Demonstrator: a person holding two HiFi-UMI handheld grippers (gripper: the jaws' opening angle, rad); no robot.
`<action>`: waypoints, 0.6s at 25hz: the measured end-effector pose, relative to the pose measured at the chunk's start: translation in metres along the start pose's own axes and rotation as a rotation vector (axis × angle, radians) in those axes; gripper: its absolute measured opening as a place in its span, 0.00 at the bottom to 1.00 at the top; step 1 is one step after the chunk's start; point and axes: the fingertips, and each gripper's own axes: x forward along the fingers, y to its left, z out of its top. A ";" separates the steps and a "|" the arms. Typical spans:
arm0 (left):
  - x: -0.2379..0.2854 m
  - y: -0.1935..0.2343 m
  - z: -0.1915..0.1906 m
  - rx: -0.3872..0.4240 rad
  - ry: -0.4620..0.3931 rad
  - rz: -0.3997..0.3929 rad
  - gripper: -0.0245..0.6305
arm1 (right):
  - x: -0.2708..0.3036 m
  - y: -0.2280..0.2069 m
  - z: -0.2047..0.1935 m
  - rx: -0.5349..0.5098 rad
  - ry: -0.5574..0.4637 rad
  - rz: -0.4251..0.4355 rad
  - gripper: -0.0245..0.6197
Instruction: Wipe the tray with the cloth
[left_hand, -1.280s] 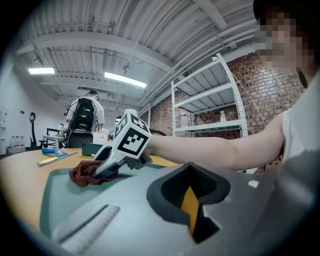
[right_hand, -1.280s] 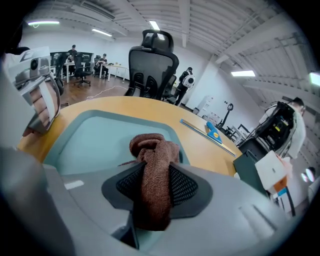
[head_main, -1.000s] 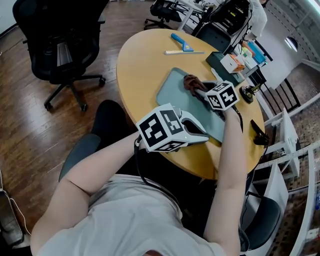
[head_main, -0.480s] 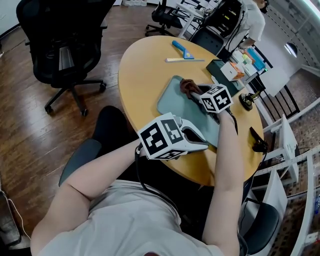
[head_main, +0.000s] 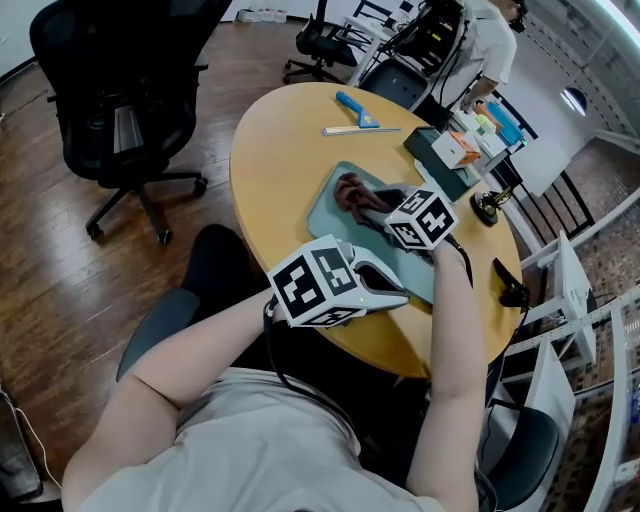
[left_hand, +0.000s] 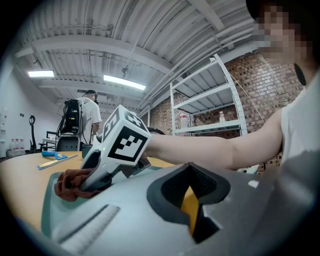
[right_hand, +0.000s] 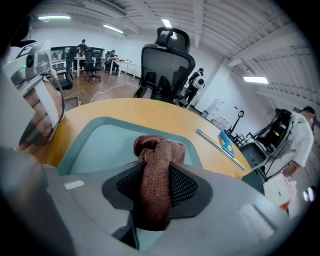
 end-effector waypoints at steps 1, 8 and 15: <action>0.000 0.000 0.000 0.001 -0.002 0.000 0.53 | -0.002 0.008 0.002 -0.018 -0.005 0.012 0.24; 0.000 -0.003 0.000 0.000 -0.001 -0.002 0.53 | -0.019 0.048 0.010 -0.080 -0.056 0.041 0.24; -0.001 -0.003 0.000 0.001 -0.004 -0.016 0.53 | -0.028 0.073 0.017 -0.137 -0.118 0.085 0.24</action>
